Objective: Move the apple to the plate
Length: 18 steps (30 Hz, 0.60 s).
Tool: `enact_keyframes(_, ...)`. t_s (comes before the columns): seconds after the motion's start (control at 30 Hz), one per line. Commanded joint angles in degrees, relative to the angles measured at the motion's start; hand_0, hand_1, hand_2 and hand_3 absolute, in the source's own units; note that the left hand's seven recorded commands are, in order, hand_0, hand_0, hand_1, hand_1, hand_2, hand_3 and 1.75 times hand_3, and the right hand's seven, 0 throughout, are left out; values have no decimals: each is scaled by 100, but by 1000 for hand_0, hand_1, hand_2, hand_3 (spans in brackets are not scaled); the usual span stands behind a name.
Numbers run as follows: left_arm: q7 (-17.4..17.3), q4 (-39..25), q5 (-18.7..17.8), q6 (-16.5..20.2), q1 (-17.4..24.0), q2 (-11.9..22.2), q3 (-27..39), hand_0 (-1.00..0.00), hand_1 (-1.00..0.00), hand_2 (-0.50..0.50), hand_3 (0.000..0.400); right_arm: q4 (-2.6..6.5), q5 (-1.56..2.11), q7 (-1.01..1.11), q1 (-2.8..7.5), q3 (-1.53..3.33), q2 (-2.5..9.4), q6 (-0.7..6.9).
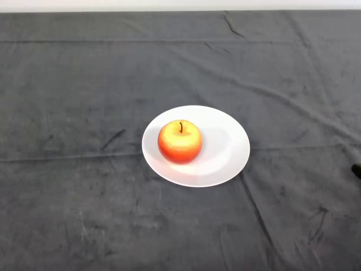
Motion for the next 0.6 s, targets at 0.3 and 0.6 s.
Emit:
enact_keyframes(0.3, -46, 115, -11, -43, -292, 211, 151, 0, 0, 0, 0, 337, 117, -17, 258, 22, 127, 192)
enact_keyframes(0.6, -90, 185, -23, -70, -307, 218, 165, 0, 0, 0, 0, 336, 117, -17, 258, 22, 127, 192)
